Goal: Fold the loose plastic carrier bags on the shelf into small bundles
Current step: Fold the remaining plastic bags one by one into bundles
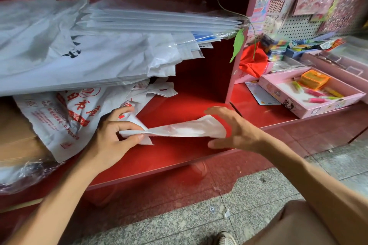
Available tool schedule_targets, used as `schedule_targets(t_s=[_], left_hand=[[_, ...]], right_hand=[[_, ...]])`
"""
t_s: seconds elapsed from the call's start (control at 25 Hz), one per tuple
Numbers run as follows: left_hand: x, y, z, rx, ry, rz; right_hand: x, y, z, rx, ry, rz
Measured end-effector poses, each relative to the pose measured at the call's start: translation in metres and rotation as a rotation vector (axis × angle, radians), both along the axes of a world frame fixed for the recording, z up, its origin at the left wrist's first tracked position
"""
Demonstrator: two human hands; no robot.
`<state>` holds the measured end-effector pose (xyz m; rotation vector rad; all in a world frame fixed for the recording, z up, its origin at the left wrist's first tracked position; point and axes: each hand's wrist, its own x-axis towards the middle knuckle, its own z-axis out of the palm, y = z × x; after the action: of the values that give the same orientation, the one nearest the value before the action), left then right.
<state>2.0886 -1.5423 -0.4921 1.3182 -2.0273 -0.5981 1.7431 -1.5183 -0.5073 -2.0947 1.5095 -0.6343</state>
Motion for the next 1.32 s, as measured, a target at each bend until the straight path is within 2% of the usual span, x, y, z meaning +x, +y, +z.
schedule_targets(t_s=[0.08,0.12,0.2,0.32,0.4,0.52,0.56,0.64,0.68,0.8,0.92,1.04,1.12,1.16,1.2,1.28,1.32], left_hand=[[0.0,0.003,0.002,0.101,0.116,-0.093],[-0.001,0.005,0.004,0.191,0.214,-0.116],[-0.002,0.007,0.007,0.344,0.438,-0.081],[-0.002,0.008,0.009,0.516,0.679,0.035],[-0.003,0.009,0.007,0.626,0.707,0.073],[-0.004,0.01,0.003,0.673,0.517,0.1],[-0.004,0.01,0.002,0.661,0.412,0.111],[-0.005,0.009,0.002,0.633,0.276,0.136],[-0.005,0.008,0.001,0.633,0.274,0.132],[-0.006,0.008,-0.002,0.697,0.418,0.07],[-0.009,0.006,-0.005,0.699,0.472,0.072],[-0.02,0.009,-0.006,0.681,0.505,0.12],[-0.029,0.013,-0.009,0.71,0.499,0.085],[-0.033,0.016,-0.011,0.695,0.408,0.042],[-0.035,0.018,-0.014,0.615,0.231,-0.003],[-0.036,0.021,-0.019,0.279,-0.193,-0.069],[-0.037,0.021,-0.02,0.107,-0.33,-0.112]], right_hand=[[0.011,-0.007,-0.013,-0.088,0.213,0.052],[0.015,-0.011,-0.014,-0.138,0.193,0.044],[0.015,-0.013,-0.002,-0.12,-0.057,-0.013],[0.011,-0.005,0.018,0.181,-0.604,-0.086],[0.011,-0.002,0.019,0.324,-0.733,-0.131],[0.018,-0.004,0.013,0.567,-0.584,-0.193],[0.019,-0.006,0.011,0.606,-0.538,-0.21],[0.021,-0.01,0.01,0.595,-0.565,-0.274],[0.021,-0.013,0.01,0.559,-0.607,-0.326],[0.024,-0.022,0.009,0.443,-0.693,-0.44],[0.026,-0.028,0.002,0.338,-0.679,-0.512],[0.028,-0.03,-0.002,0.095,-0.418,-0.57],[0.031,-0.029,-0.002,-0.01,-0.278,-0.493],[0.034,-0.028,-0.003,-0.027,-0.229,-0.425],[0.036,-0.027,-0.005,-0.03,-0.171,-0.352],[0.04,-0.025,-0.013,-0.031,0.01,-0.23],[0.041,-0.026,-0.017,-0.032,0.116,-0.187]])
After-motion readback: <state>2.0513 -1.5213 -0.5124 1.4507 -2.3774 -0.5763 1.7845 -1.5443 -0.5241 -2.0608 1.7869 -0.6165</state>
